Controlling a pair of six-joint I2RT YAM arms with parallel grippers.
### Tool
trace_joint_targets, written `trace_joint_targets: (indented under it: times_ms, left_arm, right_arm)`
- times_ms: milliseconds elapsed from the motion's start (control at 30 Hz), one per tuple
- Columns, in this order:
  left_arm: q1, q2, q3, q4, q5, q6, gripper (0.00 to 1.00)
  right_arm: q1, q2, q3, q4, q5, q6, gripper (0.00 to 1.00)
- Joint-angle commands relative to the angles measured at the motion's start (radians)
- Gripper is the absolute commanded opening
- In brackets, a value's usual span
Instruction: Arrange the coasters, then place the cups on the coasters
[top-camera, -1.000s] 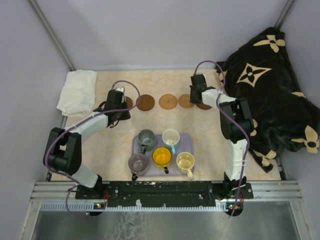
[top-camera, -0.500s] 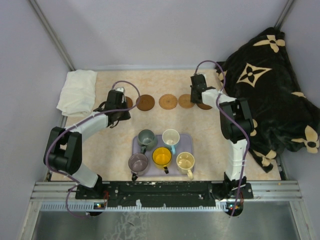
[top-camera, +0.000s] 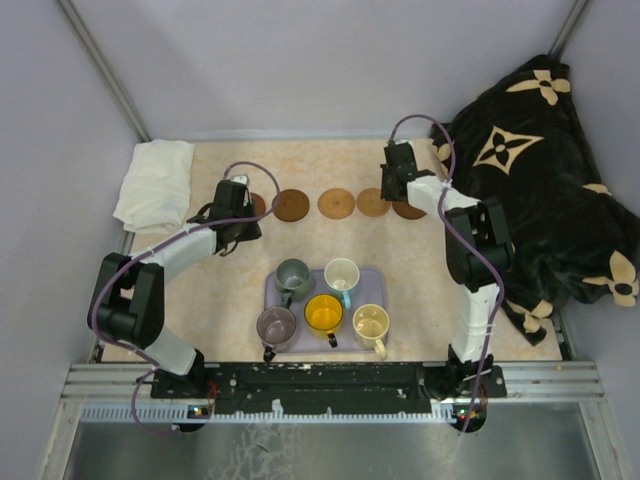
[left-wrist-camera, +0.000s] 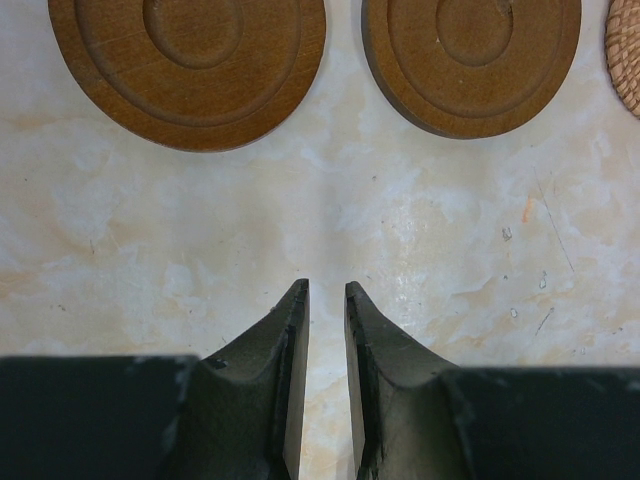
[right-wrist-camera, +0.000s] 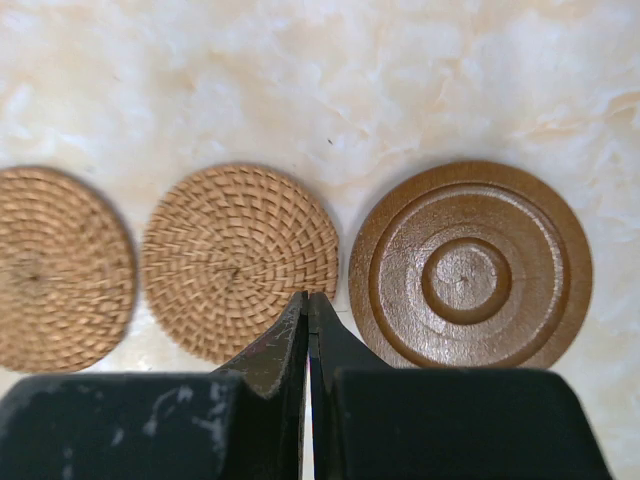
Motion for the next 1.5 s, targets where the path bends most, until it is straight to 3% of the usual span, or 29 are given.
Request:
trace_joint_targets:
  times_ms: [0, 167, 233, 367, 500, 633, 667, 967, 1100, 1133, 1167, 1200, 1467]
  left_arm:
    - [0.005, 0.006, 0.021, 0.015, 0.007, -0.006, 0.27]
    - [0.005, -0.016, 0.038, 0.003, 0.011, -0.005, 0.27]
    - [0.005, -0.04, 0.042, -0.004, 0.015, -0.002, 0.27]
    - [0.005, -0.092, 0.032, -0.022, 0.023, 0.026, 0.27]
    - [0.005, -0.154, 0.016, -0.062, -0.014, 0.035, 0.27]
    - [0.005, -0.255, -0.021, -0.074, -0.036, 0.038, 0.27]
    - [0.004, -0.28, -0.029, -0.074, -0.038, 0.04, 0.27]
    - [0.004, -0.487, -0.078, -0.102, 0.008, 0.053, 0.33]
    - [0.003, -0.576, -0.104, -0.119, 0.04, 0.042, 0.56]
    - [0.004, -0.594, -0.111, -0.123, 0.047, 0.037, 0.68]
    - [0.004, -0.614, -0.12, -0.128, 0.056, 0.031, 0.9]
    - [0.003, -0.63, -0.127, -0.133, 0.067, 0.026, 0.99]
    - [0.004, -0.76, -0.194, -0.155, 0.114, -0.007, 1.0]
  right_arm:
    - [0.026, -0.168, 0.008, 0.028, 0.0, -0.026, 0.0]
    - [0.034, -0.293, -0.058, 0.045, 0.013, -0.007, 0.0]
    - [0.033, -0.352, -0.102, 0.056, -0.006, 0.003, 0.05]
    - [0.03, -0.473, -0.18, 0.046, -0.061, 0.016, 0.34]
    - [0.028, -0.577, -0.246, 0.034, -0.038, 0.038, 0.54]
    - [0.027, -0.709, -0.307, -0.007, 0.042, 0.066, 0.95]
    - [0.025, -0.749, -0.326, -0.017, 0.064, 0.071, 0.98]
    - [0.015, -1.099, -0.546, -0.045, 0.241, 0.142, 0.99]
    - [0.013, -1.242, -0.63, -0.093, 0.291, 0.164, 0.99]
    - [0.012, -1.261, -0.635, -0.121, 0.298, 0.171, 0.99]
    - [0.013, -1.277, -0.634, -0.152, 0.304, 0.179, 0.99]
    - [0.013, -1.293, -0.631, -0.183, 0.309, 0.182, 0.99]
    - [0.013, -1.382, -0.657, -0.329, 0.341, 0.224, 0.99]
